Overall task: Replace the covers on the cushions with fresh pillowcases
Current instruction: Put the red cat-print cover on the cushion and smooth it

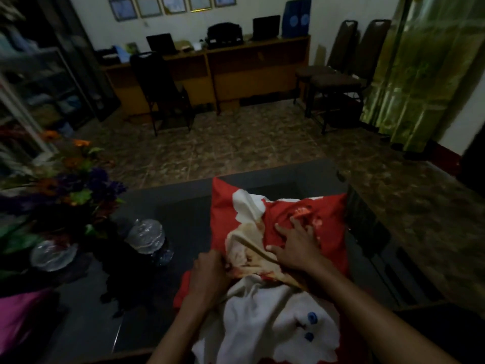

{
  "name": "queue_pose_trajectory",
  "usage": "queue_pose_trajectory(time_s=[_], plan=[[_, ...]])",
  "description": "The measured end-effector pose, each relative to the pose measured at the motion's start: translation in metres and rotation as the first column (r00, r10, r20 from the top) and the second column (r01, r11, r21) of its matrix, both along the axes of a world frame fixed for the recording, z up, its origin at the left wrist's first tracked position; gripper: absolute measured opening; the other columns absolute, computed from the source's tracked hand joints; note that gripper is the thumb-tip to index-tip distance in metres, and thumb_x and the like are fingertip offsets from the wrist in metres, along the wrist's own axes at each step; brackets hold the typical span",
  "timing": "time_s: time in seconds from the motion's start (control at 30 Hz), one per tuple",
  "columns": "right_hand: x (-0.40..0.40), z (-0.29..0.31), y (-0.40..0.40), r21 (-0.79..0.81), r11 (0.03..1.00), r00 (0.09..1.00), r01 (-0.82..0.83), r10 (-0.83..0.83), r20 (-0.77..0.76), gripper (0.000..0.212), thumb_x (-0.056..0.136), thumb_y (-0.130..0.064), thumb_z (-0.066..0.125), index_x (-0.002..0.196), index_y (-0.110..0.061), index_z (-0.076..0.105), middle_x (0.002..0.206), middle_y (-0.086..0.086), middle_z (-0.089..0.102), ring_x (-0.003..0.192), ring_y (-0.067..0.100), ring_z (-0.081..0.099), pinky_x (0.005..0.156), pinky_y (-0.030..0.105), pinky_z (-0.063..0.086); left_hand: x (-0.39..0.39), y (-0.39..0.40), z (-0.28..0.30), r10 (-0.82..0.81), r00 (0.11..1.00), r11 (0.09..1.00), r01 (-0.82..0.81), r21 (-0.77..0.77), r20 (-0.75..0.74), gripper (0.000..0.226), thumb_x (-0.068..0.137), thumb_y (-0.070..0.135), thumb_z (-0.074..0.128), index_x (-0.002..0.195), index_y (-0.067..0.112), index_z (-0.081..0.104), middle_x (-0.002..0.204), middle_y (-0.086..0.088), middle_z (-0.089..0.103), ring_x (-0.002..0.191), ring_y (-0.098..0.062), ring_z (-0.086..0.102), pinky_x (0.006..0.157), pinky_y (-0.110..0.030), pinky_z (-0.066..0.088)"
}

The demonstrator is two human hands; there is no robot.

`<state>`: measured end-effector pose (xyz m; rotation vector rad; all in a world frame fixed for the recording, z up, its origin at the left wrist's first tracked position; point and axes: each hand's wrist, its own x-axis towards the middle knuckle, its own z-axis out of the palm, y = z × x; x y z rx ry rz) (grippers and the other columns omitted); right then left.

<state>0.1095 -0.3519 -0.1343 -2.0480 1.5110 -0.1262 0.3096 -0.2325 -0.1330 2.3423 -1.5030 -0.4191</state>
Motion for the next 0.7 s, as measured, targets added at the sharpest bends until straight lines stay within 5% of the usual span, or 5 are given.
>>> queue_pose_trajectory(time_s=[0.07,0.2,0.4,0.6,0.7], plan=[[0.0,-0.008,-0.007,-0.004,1.0,1.0,0.009,-0.009,-0.008,0.081,0.087,-0.065,0.061,0.156,-0.041,0.028,0.17,0.003,-0.002,0.154,0.04,-0.002,0.123,0.06,0.004,0.008,0.006,0.001,-0.061,0.998,0.99,0.063,0.128,-0.019,0.029,0.068,0.05,0.06,0.074,0.022,0.054,0.088,-0.007,0.065,0.084,-0.027,0.064,0.062,-0.031,0.044],[0.001,-0.011,-0.012,-0.017,1.0,0.998,-0.021,0.02,-0.066,0.082,0.087,-0.065,0.059,0.158,-0.038,0.026,0.17,0.007,-0.003,0.155,0.037,-0.002,0.123,0.061,0.008,0.035,0.012,0.004,-0.089,0.979,0.978,0.12,0.168,-0.182,0.002,0.079,0.022,0.071,0.078,0.022,0.073,0.081,0.007,0.075,0.081,-0.004,0.069,0.078,-0.029,0.056],[0.008,0.002,-0.007,0.015,1.0,0.998,0.021,-0.02,-0.066,0.067,0.097,-0.058,0.051,0.157,-0.04,0.026,0.17,0.002,-0.003,0.152,0.046,-0.002,0.119,0.069,0.008,0.02,-0.001,-0.001,0.007,0.966,0.977,-0.062,-0.206,-0.259,0.031,0.083,0.021,0.074,0.112,0.03,0.074,0.103,0.011,0.072,0.094,-0.006,0.066,0.082,-0.021,0.05],[0.01,-0.015,-0.014,0.004,0.999,0.997,0.046,-0.046,-0.061,0.065,0.101,-0.06,0.035,0.159,-0.045,0.008,0.17,0.0,-0.009,0.154,0.042,-0.005,0.119,0.069,0.003,0.027,0.007,-0.024,0.19,0.926,0.951,-0.256,-0.174,-0.328,0.002,0.079,0.02,0.08,0.08,0.022,0.079,0.078,0.007,0.076,0.074,0.001,0.068,0.059,-0.003,0.039],[0.011,-0.018,-0.024,0.007,1.0,0.997,0.016,-0.015,-0.072,0.071,0.096,-0.067,0.039,0.159,-0.043,0.016,0.17,0.005,-0.004,0.153,0.043,0.007,0.12,0.066,0.01,0.034,0.028,-0.033,0.193,0.9,0.96,-0.255,-0.113,-0.391,0.009,0.083,0.014,0.079,0.074,0.017,0.079,0.067,0.004,0.074,0.06,0.006,0.066,0.054,-0.004,0.044]])
